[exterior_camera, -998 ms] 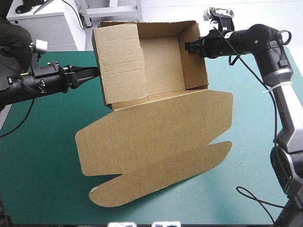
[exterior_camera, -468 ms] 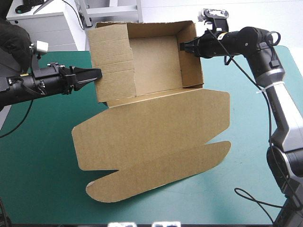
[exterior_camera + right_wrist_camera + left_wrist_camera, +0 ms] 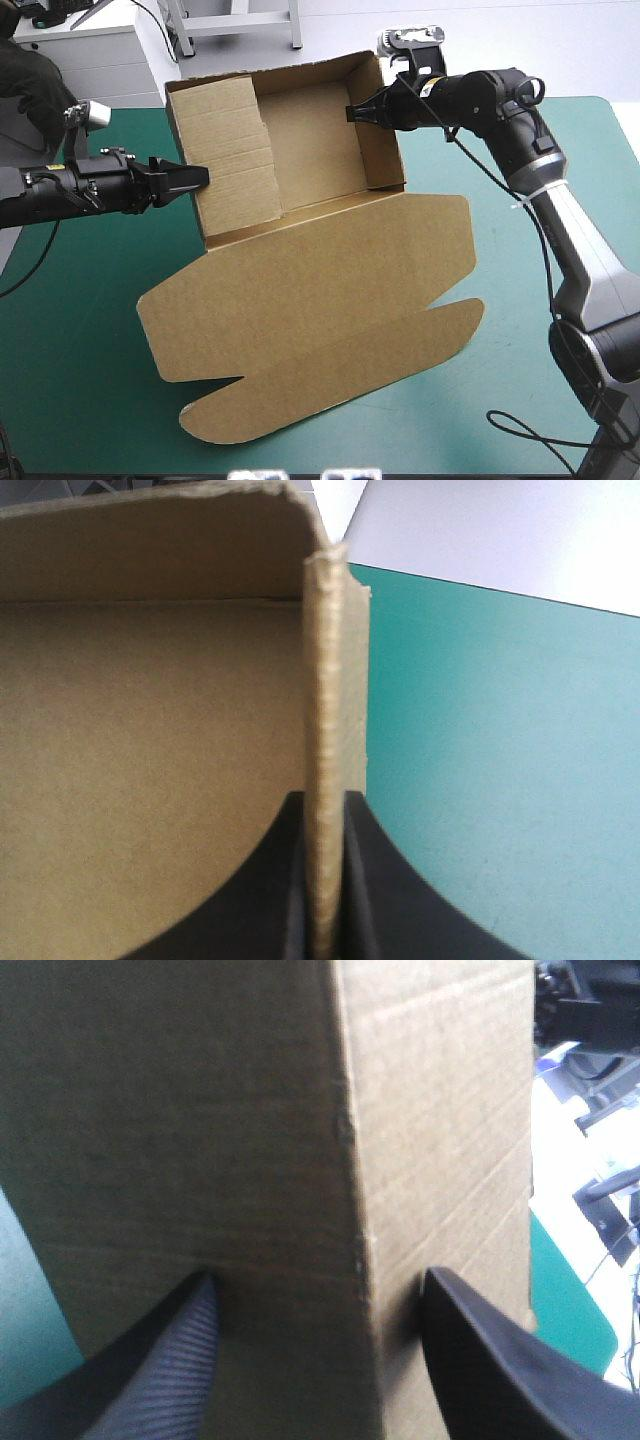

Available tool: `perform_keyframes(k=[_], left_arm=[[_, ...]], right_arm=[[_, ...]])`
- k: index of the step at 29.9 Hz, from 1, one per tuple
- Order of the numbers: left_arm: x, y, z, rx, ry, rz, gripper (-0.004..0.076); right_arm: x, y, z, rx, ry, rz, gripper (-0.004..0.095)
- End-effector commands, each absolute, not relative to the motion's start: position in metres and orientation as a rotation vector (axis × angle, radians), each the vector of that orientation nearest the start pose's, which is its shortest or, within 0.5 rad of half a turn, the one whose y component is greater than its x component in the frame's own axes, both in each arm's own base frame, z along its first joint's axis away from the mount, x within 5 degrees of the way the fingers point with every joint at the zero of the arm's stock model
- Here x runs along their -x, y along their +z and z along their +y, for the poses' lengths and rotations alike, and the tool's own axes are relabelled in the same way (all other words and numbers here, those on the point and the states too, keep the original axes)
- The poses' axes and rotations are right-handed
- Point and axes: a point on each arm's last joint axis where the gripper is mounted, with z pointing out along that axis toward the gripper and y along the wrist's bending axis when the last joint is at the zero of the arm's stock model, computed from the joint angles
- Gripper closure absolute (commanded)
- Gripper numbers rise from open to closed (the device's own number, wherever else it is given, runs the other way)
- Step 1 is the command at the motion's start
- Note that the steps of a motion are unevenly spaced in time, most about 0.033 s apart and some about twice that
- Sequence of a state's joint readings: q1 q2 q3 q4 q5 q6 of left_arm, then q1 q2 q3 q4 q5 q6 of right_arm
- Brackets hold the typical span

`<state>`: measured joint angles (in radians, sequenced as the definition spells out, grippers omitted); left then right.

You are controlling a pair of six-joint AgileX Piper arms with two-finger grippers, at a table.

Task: Fold the box

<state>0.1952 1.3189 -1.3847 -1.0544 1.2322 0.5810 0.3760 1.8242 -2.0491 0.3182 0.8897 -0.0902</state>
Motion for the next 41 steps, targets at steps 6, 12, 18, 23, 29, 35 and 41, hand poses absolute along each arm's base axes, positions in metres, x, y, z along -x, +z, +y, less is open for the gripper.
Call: perform_keyframes(k=[6, 12, 18, 23, 29, 35, 41], left_arm=[[-0.251, 0.432, -0.018, -0.154, -0.834, 2.227, 0.0299], [-0.255, 0.426, -0.007, -0.044, -0.681, 2.276, 0.0300], [-0.257, 0.424, -0.002, -0.039, -0.605, 2.287, 0.0438], [-0.257, 0.424, -0.001, -0.018, -0.604, 2.282, 0.0589], [-0.258, 0.424, -0.008, -0.060, -0.579, 2.284, 0.0731], [-0.266, 0.423, -0.037, -0.124, -0.435, 2.254, 0.0731], [-0.281, 0.416, -0.076, -0.251, -0.449, 2.190, 0.0731]], right_arm=[[-0.344, 0.476, 0.205, 0.427, 0.600, 1.945, 0.0907], [-0.337, 0.477, 0.217, 0.440, 0.639, 1.938, 0.0907], [-0.335, 0.474, 0.217, 0.453, 0.631, 1.982, 0.0907], [-0.334, 0.471, 0.216, 0.465, 0.620, 2.008, 0.0907], [-0.335, 0.463, 0.208, 0.480, 0.483, 2.090, 0.0907], [-0.335, 0.453, 0.197, 0.499, 0.308, 2.195, 0.0908], [-0.330, 0.442, 0.182, 0.526, 0.118, 2.348, 0.0908]])
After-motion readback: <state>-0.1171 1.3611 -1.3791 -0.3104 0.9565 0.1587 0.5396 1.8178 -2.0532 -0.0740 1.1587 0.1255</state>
